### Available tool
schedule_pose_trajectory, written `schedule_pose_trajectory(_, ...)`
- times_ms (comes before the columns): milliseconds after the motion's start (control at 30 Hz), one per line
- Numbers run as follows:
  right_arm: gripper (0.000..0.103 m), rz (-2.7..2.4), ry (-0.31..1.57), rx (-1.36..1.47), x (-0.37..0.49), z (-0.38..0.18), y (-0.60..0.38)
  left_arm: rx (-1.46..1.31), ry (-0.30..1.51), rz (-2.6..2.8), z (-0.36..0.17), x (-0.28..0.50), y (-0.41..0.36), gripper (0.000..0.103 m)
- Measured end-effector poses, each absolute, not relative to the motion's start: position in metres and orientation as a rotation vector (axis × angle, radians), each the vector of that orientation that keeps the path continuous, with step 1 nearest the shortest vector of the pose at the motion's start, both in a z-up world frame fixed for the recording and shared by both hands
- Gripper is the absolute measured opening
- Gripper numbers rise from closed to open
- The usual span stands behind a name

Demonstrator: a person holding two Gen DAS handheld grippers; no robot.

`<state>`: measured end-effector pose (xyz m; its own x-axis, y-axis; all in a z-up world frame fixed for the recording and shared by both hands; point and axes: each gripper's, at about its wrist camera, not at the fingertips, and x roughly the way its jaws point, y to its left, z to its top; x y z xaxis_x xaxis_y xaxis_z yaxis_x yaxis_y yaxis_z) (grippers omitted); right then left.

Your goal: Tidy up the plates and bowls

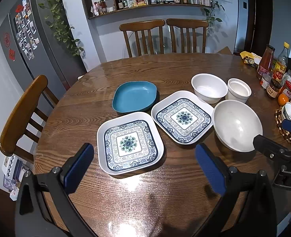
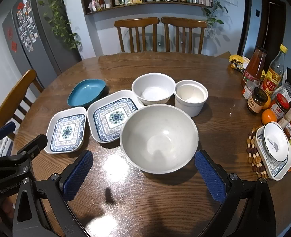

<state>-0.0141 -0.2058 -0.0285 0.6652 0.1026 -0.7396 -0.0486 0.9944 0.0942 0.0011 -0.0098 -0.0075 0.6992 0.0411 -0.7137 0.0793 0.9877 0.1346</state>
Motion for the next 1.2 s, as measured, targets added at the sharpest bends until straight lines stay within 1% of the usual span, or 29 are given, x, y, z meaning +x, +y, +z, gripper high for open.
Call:
schedule_pose_trajectory(1000,0.103,0.083,0.844,0.067,-0.0137,-0.0297,-0.205,0.163,0.803,-0.035,-0.0124,0.0021,-0.0137,0.102)
schedule_pose_trajectory(1200,0.103,0.084,0.846,0.067,-0.0177,-0.0383,-0.2047,0.136,0.822,-0.052,-0.0161,0.0042,-0.0081,0.102)
